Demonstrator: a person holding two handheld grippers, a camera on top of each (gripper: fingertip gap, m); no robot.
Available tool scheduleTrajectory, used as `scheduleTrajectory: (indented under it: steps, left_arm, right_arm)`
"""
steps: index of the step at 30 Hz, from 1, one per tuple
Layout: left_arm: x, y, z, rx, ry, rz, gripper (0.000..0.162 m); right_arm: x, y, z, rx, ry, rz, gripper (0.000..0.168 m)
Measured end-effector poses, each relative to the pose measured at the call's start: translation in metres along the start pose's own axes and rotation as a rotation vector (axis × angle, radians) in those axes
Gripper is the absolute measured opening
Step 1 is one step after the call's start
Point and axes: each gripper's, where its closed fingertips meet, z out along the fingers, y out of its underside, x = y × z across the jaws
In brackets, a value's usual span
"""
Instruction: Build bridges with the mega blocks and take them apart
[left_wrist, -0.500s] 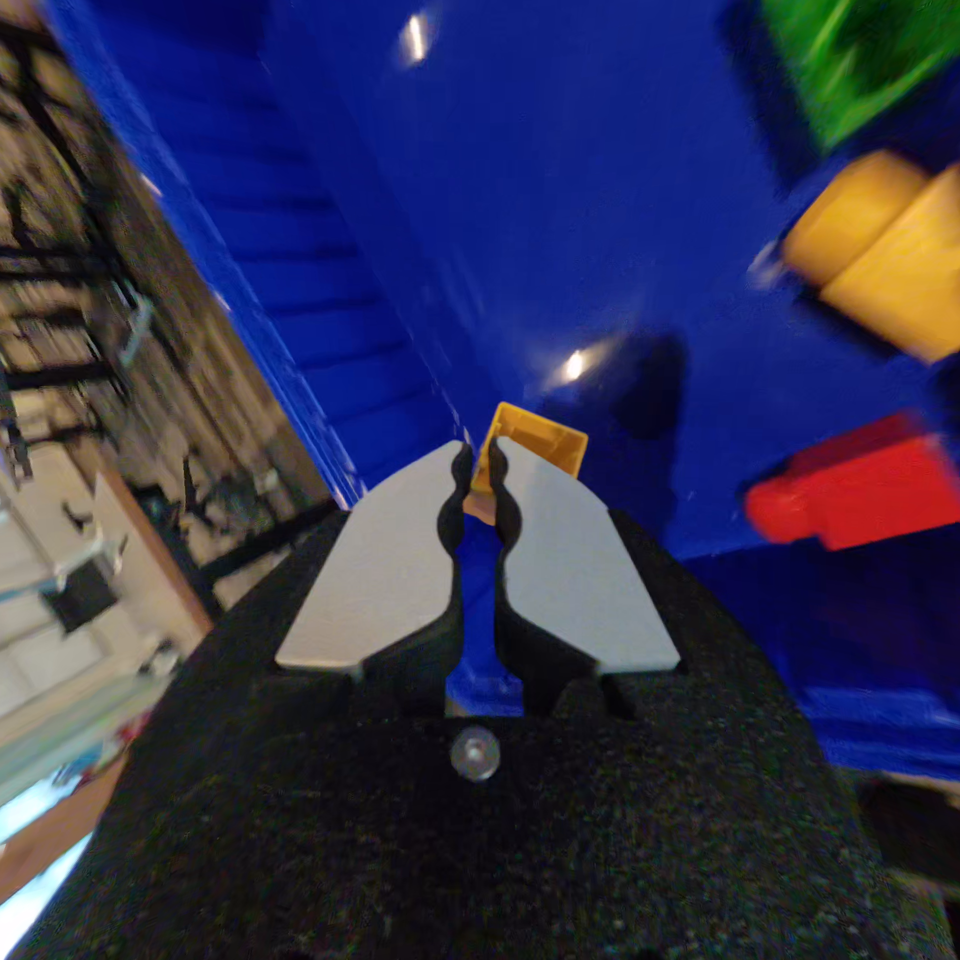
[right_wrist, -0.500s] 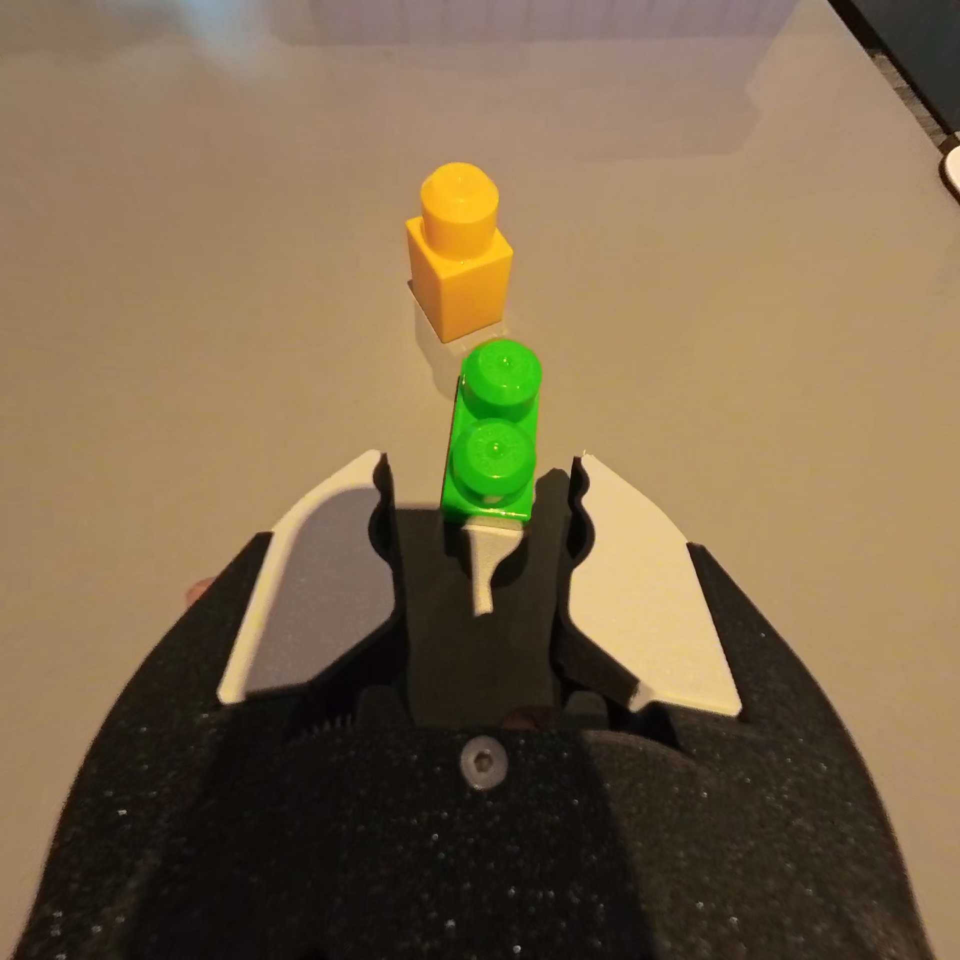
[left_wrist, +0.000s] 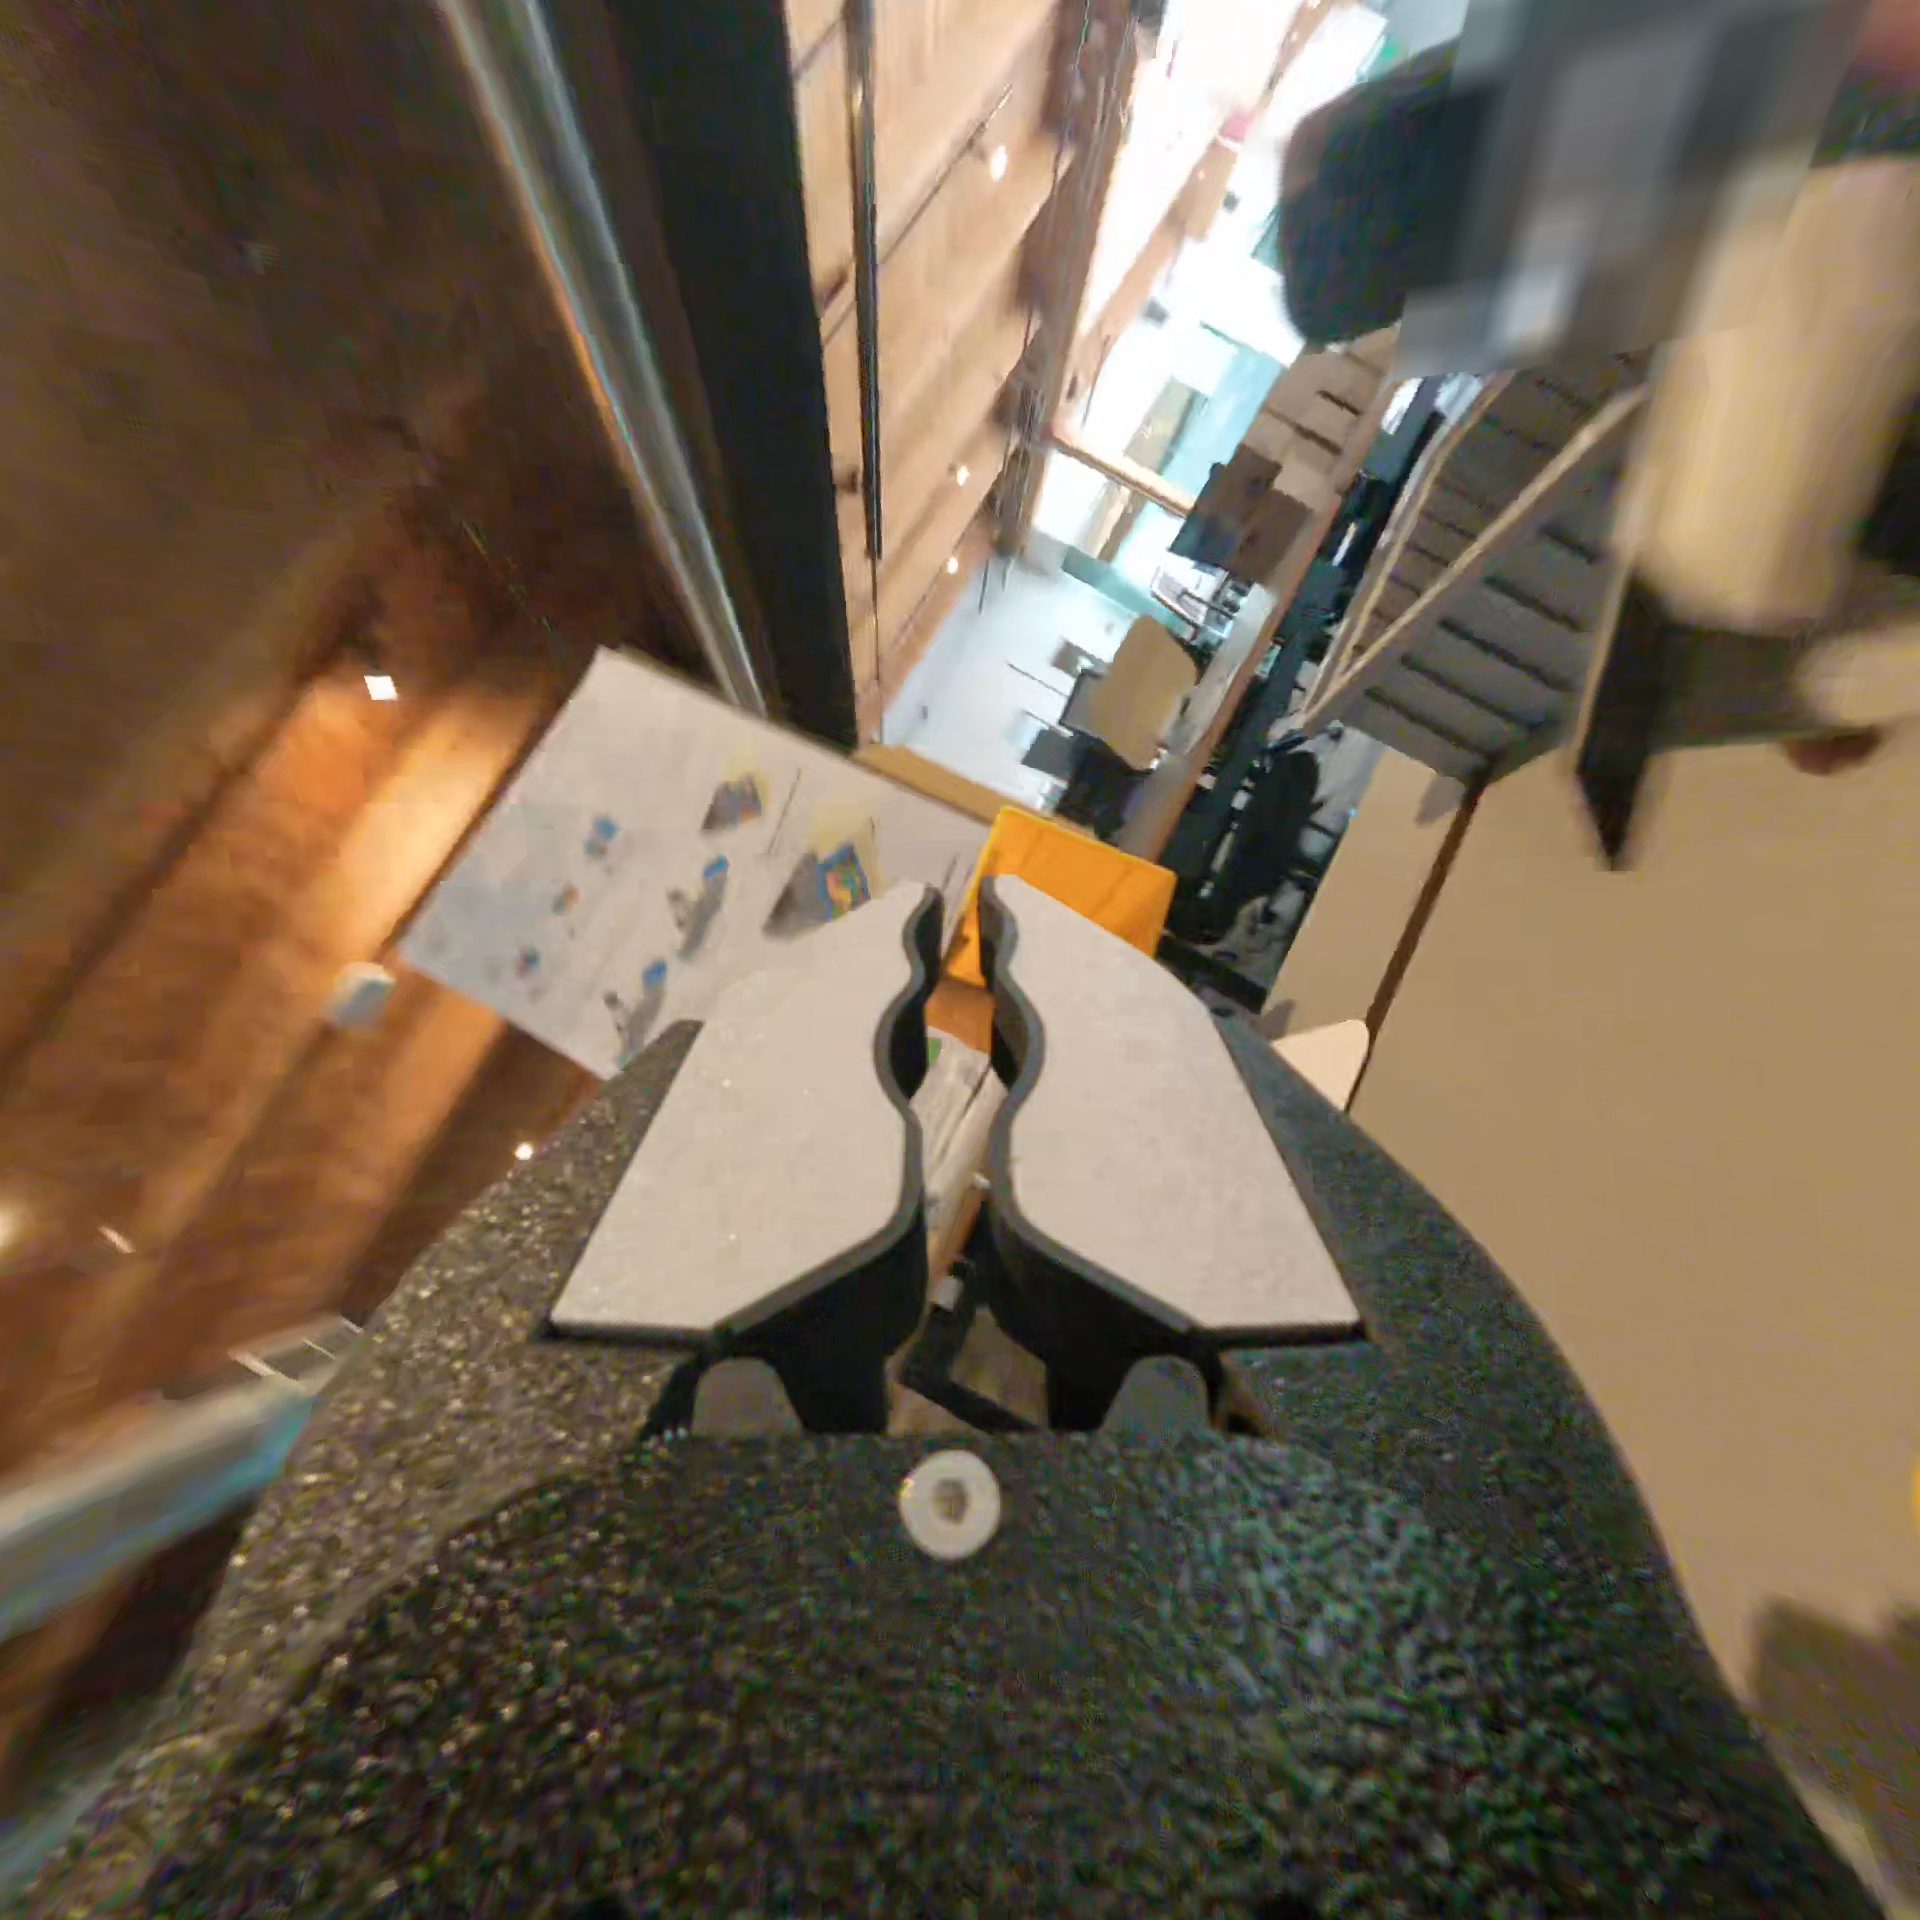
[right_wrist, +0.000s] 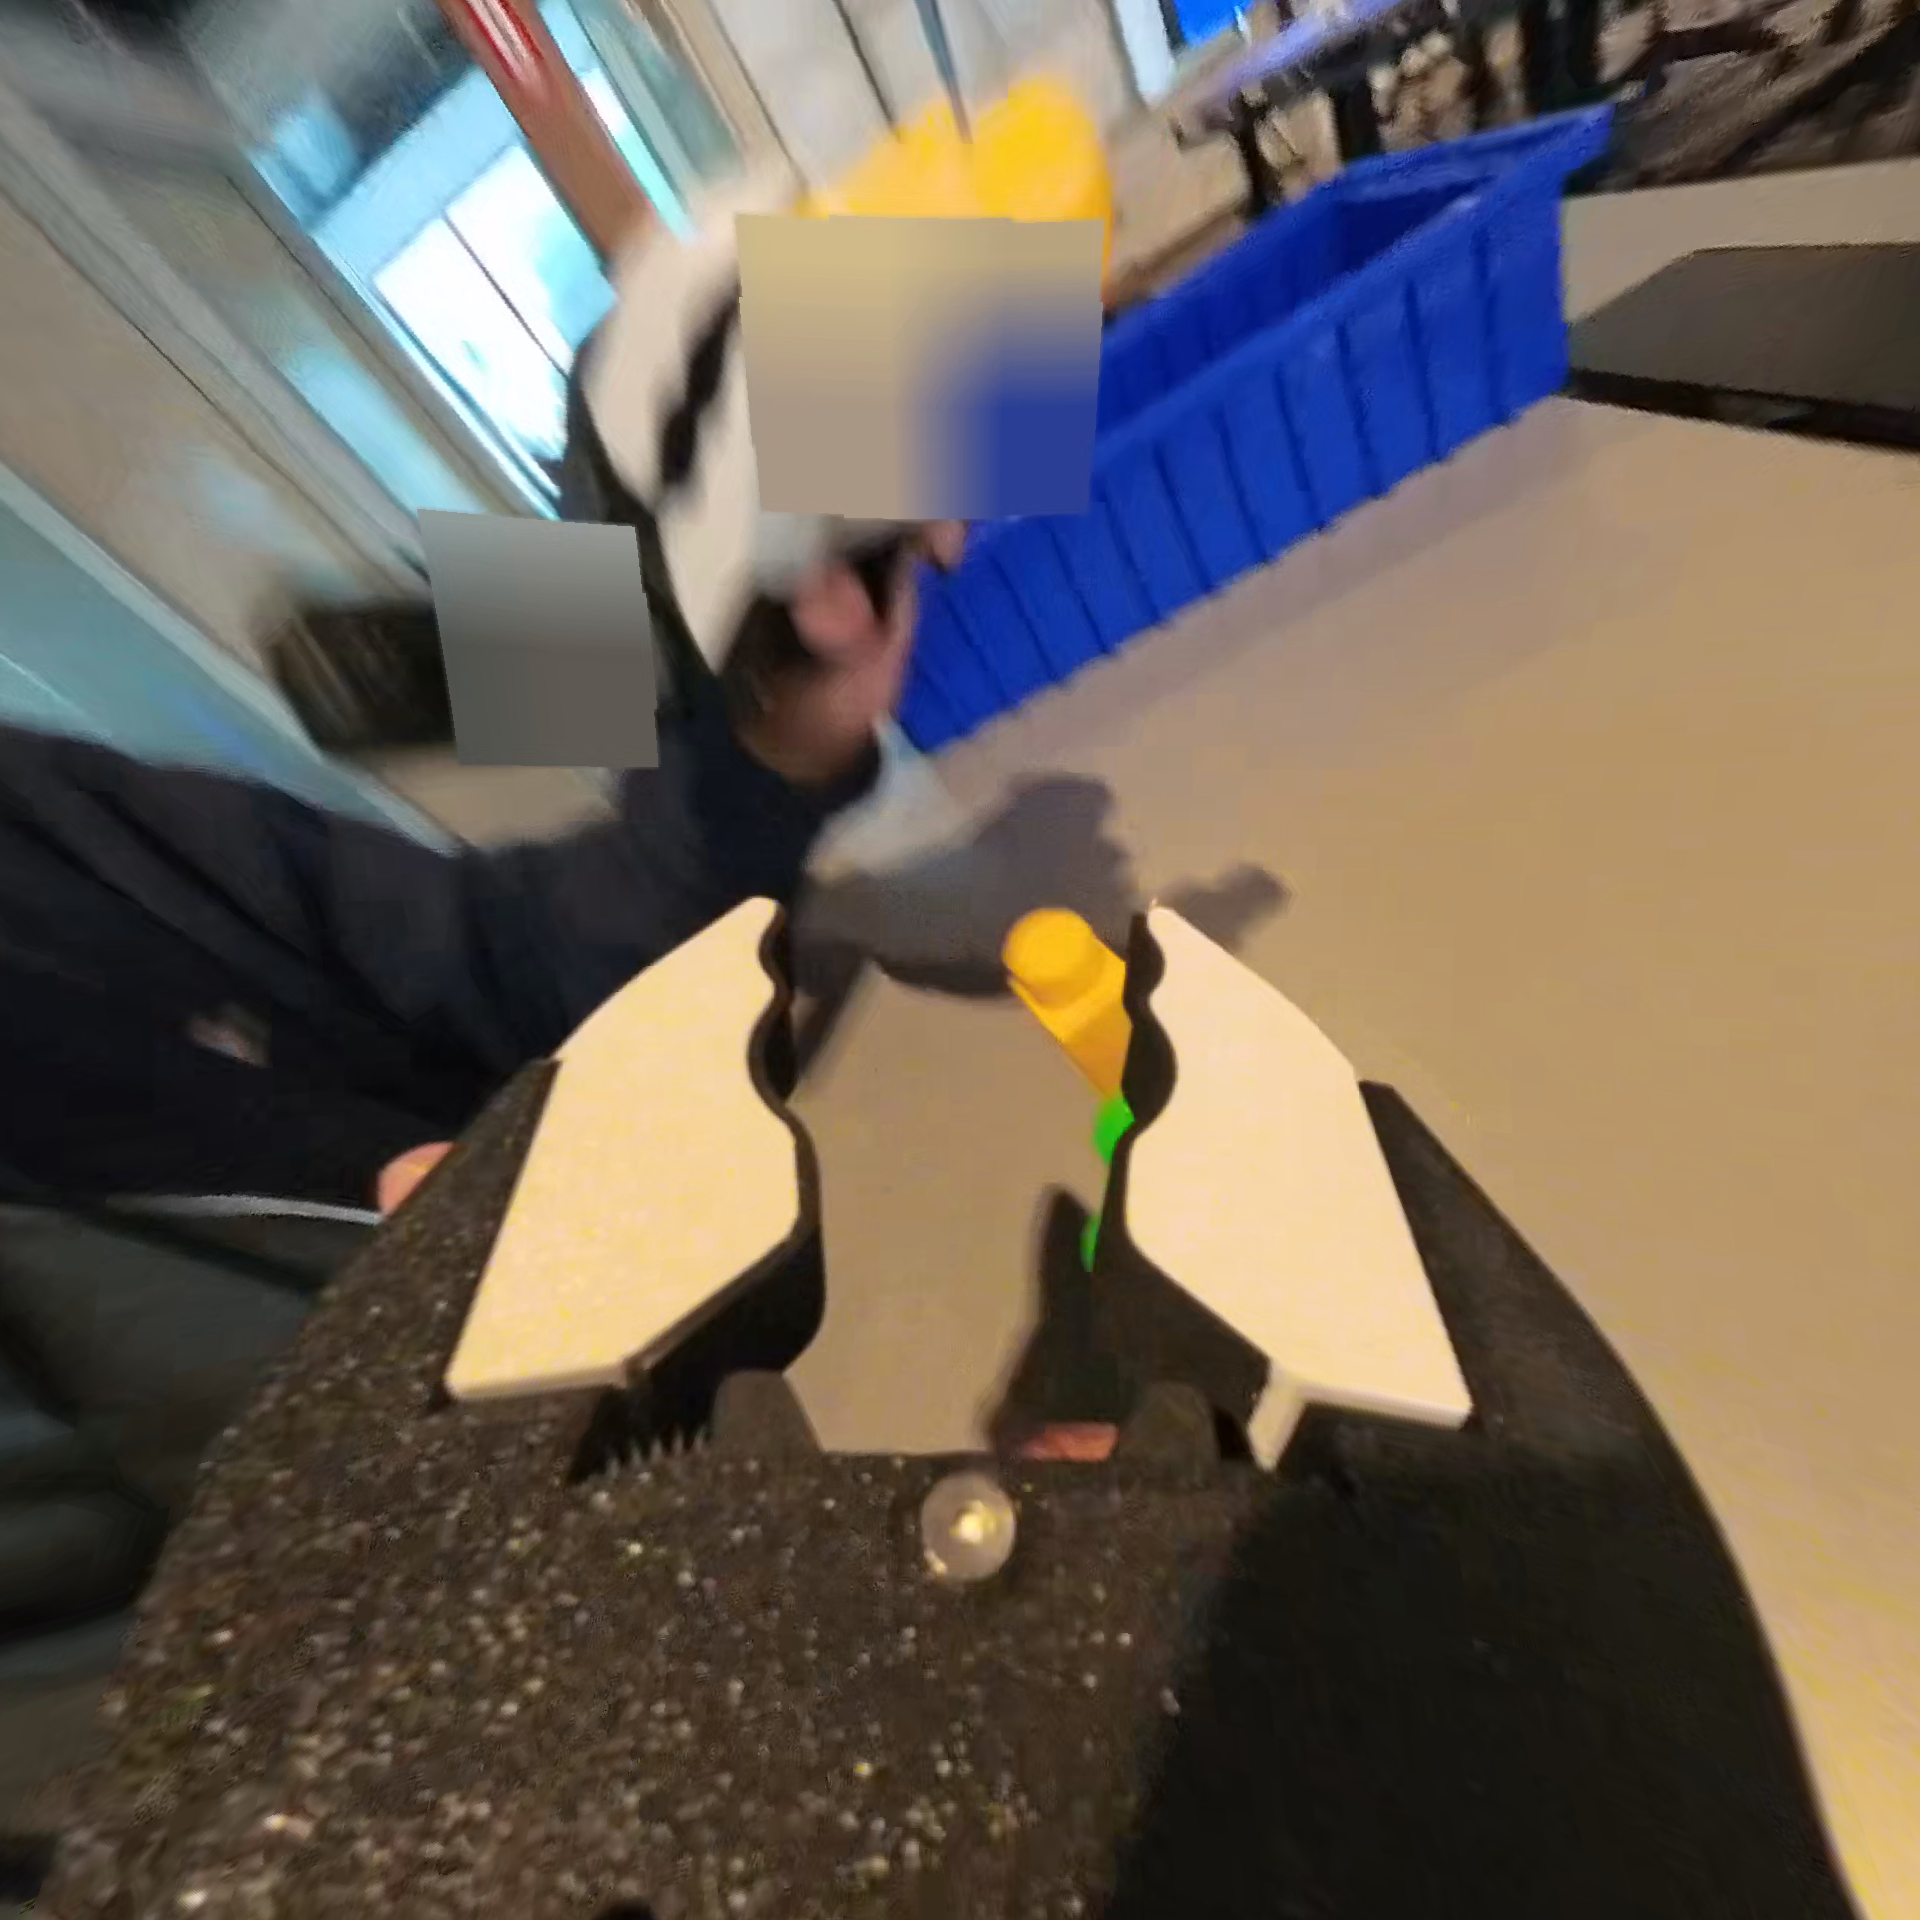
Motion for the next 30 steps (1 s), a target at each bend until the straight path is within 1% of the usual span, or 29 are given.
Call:
scheduleTrajectory:
  steps: [1, 2, 3, 5, 7, 10, 14, 15, 17, 18, 20, 23, 24, 26, 27, 28, 30]
  left_arm:
    - [0.015, -0.009, 0.001, 0.024, 0.009, 0.08, 0.006]
    - [0.028, -0.017, -0.001, 0.057, 0.006, 0.158, 0.006]
    - [0.038, -0.023, -0.004, 0.081, 0.002, 0.199, 0.006]
    - [0.052, -0.032, -0.009, 0.117, 0.009, 0.199, 0.006]
    - [0.06, -0.036, -0.012, 0.134, 0.016, 0.24, 0.006]
    - [0.067, -0.035, -0.011, 0.141, 0.035, 0.257, 0.006]
    - [0.081, -0.035, -0.013, 0.162, 0.08, 0.286, 0.006]
    - [0.084, -0.036, -0.014, 0.172, 0.099, 0.283, 0.006]
    - [0.09, -0.037, -0.015, 0.179, 0.126, 0.267, 0.006]
    - [0.093, -0.035, -0.014, 0.165, 0.148, 0.247, 0.007]
    - [0.098, -0.028, -0.014, 0.138, 0.212, 0.165, 0.01]
    - [0.094, -0.017, -0.02, 0.107, 0.308, 0.01, 0.024]
    - [0.091, -0.01, -0.023, 0.087, 0.36, -0.065, 0.025]
    - [0.088, 0.009, -0.034, 0.03, 0.518, -0.261, 0.029]
    - [0.079, 0.018, -0.037, 0.015, 0.527, -0.35, 0.033]
    - [0.074, 0.027, -0.044, 0.005, 0.568, -0.437, 0.031]
    - [0.076, 0.041, -0.061, -0.026, 0.706, -0.617, 0.032]
  right_arm:
    - [-0.006, -0.012, -0.001, 0.066, -0.083, 0.106, 0.061]
    - [-0.009, -0.023, -0.004, 0.131, -0.16, 0.202, 0.057]
    - [-0.008, -0.03, -0.006, 0.177, -0.212, 0.278, 0.057]
    - [-0.003, -0.034, -0.007, 0.207, -0.268, 0.368, 0.056]
    - [0.003, -0.029, -0.004, 0.195, -0.285, 0.419, 0.056]
    - [0.002, -0.026, 0.003, 0.195, -0.332, 0.468, 0.056]
    - [-0.009, -0.021, 0.012, 0.162, -0.371, 0.462, 0.055]
    - [-0.009, -0.02, 0.013, 0.16, -0.37, 0.458, 0.053]
    - [-0.005, -0.018, 0.014, 0.167, -0.345, 0.432, 0.039]
    - [-0.003, -0.017, 0.014, 0.168, -0.333, 0.42, 0.039]
    - [0.005, -0.015, 0.013, 0.165, -0.29, 0.385, 0.038]
    - [0.023, -0.014, 0.004, 0.155, -0.166, 0.249, 0.038]
    - [0.033, -0.012, 0.0, 0.13, -0.088, 0.172, 0.038]
    - [0.054, -0.006, -0.011, 0.057, 0.049, 0.013, 0.038]
    - [0.061, -0.003, -0.016, 0.021, 0.093, -0.05, 0.038]
    - [0.069, 0.0, -0.02, -0.013, 0.132, -0.1, 0.038]
    - [0.081, 0.006, -0.025, -0.072, 0.183, -0.175, 0.038]
